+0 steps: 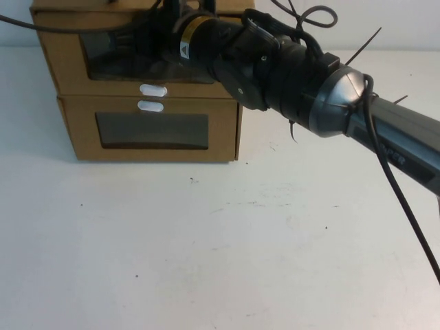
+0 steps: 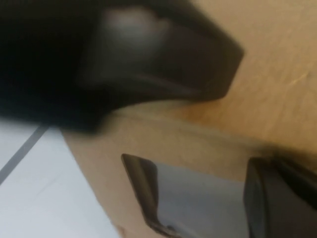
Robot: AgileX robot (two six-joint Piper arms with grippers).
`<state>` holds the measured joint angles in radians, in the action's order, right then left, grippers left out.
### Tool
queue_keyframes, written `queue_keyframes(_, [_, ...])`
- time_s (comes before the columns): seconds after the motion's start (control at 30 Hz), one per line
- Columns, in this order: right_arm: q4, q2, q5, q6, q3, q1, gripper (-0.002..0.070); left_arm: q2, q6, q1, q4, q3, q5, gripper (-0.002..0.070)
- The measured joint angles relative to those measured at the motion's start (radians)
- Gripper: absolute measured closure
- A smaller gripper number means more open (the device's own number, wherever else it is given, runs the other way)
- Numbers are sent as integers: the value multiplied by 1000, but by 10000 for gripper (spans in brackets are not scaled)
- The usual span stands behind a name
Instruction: Close the shoe box
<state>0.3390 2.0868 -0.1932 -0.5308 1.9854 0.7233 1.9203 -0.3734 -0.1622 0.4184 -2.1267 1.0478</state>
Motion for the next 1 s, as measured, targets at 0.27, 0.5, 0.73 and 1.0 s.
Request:
queue_keyframes(0.27, [-56, 3, -25, 11, 3, -10, 687, 0, 0, -1, 8, 0, 4, 680])
queue_keyframes(0.5, [-110, -61, -238, 151, 3, 31, 687, -31, 0, -1, -25, 0, 0, 680])
queue_keyframes(0.73, [-148, -198, -432, 239, 3, 99, 687, -100, 0, 48, -43, 0, -3, 680])
queue_keyframes(1.0, [-104, -419, -701, 283, -36, 211, 687, -121, 0, 111, -62, 0, 36, 680])
